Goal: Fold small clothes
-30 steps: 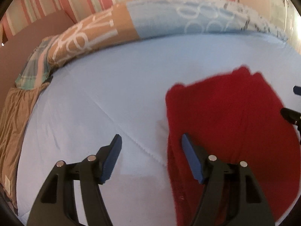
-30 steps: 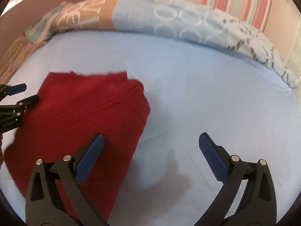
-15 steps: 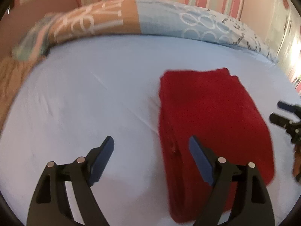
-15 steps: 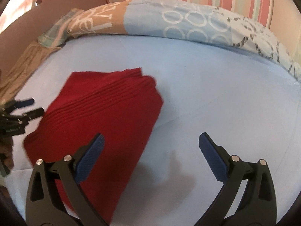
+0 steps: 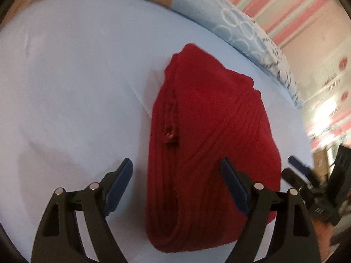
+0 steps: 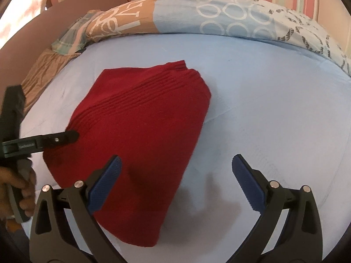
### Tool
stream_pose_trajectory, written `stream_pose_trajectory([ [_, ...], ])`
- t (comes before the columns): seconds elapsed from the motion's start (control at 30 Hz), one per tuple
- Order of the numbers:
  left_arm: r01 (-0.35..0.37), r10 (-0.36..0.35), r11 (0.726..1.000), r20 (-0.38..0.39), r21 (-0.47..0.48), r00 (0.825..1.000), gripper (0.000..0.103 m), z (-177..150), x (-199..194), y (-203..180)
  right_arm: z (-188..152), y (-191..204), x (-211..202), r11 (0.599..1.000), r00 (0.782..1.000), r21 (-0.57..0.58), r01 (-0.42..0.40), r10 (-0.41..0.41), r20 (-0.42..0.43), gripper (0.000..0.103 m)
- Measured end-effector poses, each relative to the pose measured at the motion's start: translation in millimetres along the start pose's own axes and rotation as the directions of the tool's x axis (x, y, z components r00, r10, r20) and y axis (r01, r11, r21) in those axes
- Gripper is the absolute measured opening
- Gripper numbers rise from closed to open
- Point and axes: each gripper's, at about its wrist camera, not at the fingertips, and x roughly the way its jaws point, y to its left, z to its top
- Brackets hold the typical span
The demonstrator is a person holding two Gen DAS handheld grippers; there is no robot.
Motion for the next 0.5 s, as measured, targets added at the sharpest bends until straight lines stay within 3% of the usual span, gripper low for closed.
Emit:
stream_pose_trajectory([
  [0.2,-0.009,0.009,1.000,0.004,0.017,1.000,0.084,-4,4,-4,-4,-2,13,0.996,0.997,0.066,-0.068,0.070,-0.034,0.100],
  [0.4,-0.019,0.019,0.999,0.003,0.034,1.000,0.086,-10,11,-4,-21,-12,39,0.961,0.982,0.231,-0.150,0.172,-0.080,0.100],
  [0.47,-0.028,0.027,0.998,0.009,0.048,1.000,0.087,-13,13,-5,-27,-12,45,0.949,0.975,0.261,-0.176,0.204,-0.083,0.098],
  [0.5,-0.028,0.028,0.998,0.010,0.054,1.000,0.088,-14,15,-6,-28,-12,46,0.944,0.972,0.268,-0.191,0.220,-0.079,0.092],
])
